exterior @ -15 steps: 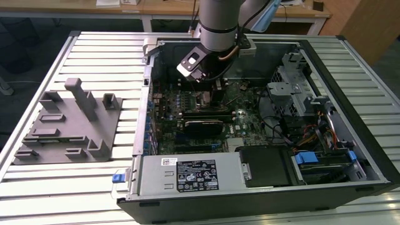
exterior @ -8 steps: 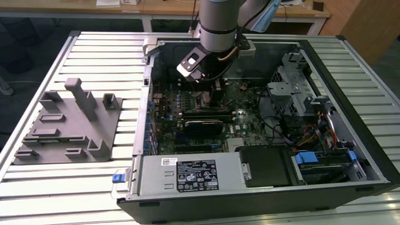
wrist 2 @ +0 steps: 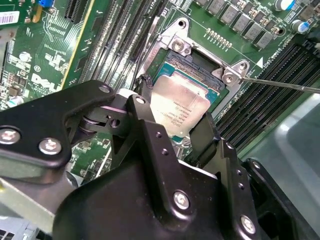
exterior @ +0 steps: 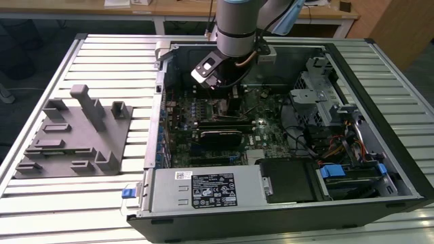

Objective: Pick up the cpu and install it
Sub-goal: 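Place the cpu into insertion slot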

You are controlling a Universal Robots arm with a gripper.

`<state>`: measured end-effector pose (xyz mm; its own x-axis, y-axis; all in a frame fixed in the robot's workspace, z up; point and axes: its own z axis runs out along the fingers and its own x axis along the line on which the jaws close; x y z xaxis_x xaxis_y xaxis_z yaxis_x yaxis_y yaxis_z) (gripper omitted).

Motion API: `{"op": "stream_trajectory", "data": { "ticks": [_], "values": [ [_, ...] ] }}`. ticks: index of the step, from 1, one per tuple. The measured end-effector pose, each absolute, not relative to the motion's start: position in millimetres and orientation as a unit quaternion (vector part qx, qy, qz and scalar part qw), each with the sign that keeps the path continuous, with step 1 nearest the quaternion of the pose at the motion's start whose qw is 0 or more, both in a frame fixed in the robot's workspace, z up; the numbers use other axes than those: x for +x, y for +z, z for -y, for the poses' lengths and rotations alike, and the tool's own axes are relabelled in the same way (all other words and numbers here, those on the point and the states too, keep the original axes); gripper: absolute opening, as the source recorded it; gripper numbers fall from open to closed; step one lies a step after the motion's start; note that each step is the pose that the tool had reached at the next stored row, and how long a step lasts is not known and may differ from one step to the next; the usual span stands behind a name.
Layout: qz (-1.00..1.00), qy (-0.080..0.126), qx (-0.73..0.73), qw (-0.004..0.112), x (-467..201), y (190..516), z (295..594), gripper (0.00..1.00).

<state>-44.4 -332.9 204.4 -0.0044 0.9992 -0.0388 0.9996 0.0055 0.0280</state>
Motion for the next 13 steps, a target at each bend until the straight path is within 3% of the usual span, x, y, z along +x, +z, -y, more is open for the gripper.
{"op": "stream_trajectory", "data": {
  "ticks": [13],
  "values": [
    [-0.712,-0.004,0.702,0.024,-44.9,198.5,332.5,0.55]
  ]
}}
